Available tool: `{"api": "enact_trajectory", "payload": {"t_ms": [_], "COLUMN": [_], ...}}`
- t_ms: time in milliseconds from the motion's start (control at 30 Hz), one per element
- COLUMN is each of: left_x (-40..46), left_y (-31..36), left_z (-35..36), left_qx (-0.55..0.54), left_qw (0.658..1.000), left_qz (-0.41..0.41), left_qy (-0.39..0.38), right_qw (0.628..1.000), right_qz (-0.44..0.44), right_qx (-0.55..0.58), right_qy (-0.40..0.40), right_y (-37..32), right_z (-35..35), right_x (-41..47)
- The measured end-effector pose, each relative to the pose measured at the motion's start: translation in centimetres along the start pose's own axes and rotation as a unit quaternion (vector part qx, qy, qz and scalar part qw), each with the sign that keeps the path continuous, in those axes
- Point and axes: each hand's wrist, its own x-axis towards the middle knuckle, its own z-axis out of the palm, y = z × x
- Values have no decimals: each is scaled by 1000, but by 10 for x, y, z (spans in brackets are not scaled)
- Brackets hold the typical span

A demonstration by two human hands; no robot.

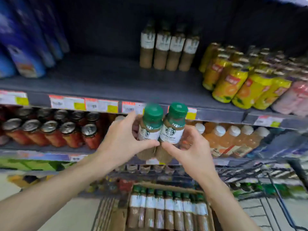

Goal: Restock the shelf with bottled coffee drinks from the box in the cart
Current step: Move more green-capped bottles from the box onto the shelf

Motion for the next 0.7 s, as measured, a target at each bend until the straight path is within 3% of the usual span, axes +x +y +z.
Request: {"api": "enact_trajectory", "payload": {"t_ms": [333, 700], "left_x": [79, 123], "left_y": [62, 74], "left_z": [-73, -65], "left_qx": [-2, 0], "left_qw": [995, 995], "left_qz": [59, 38], "left_qy": [82, 90], "right_qw": [992, 995], "right_qz": [-114, -83], "right_qx": [-13, 3], "right_qy": [47, 53], "right_y": [-98, -100], "right_z": [-15, -14], "right_x": [82, 130]}}
